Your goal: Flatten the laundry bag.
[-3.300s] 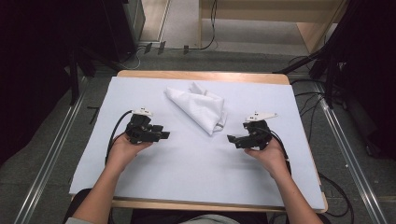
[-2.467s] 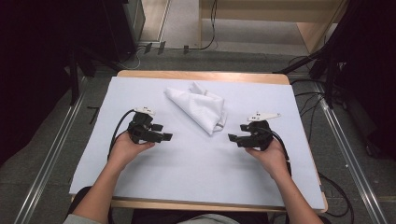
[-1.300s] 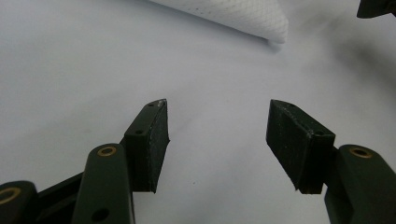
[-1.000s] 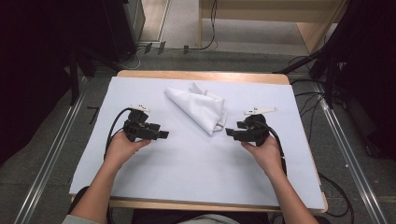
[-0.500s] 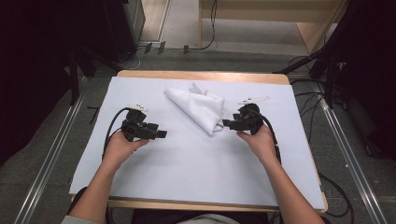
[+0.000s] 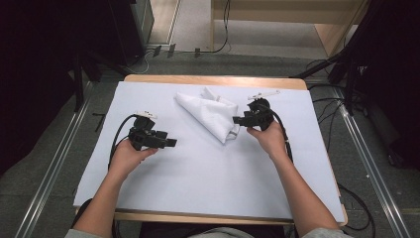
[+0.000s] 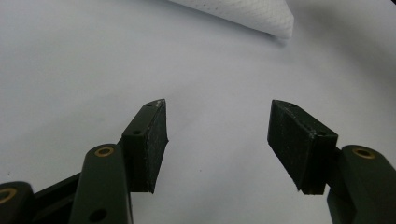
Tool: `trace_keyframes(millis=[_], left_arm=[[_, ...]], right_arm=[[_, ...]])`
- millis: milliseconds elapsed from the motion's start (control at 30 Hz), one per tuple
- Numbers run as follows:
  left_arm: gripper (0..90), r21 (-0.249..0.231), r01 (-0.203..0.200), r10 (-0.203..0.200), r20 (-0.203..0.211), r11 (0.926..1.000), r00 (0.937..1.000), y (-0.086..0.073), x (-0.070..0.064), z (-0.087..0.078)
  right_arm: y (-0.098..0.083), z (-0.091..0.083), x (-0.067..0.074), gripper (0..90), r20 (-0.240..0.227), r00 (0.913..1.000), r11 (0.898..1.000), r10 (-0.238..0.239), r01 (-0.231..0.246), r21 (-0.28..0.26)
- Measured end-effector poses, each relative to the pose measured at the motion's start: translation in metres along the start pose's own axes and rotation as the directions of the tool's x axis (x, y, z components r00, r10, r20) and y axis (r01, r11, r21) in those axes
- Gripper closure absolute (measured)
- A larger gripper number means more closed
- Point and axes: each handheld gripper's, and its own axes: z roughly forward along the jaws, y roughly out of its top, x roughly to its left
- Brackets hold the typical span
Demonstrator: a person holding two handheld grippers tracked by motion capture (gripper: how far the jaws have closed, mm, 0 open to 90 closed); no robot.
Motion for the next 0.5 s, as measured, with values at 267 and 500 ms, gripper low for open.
trace_keyframes(millis=[267, 500], left_arm=[[38.1, 0.010, -0.003, 0.003, -0.001, 0.9999, 1.0000, 0.000, 0.001, 0.000], [38.5, 0.011, 0.013, -0.014, 0.017, 0.9998, 0.9998, -0.002, 0.006, 0.000]], right_arm=[[0.013, 0.018, -0.007, 42.1, 0.002, 0.9997, 1.000, 0.025, -0.025, -0.007], [0.017, 0.030, -0.015, 41.9, -0.009, 0.9985, 0.998, 0.054, -0.055, -0.008]])
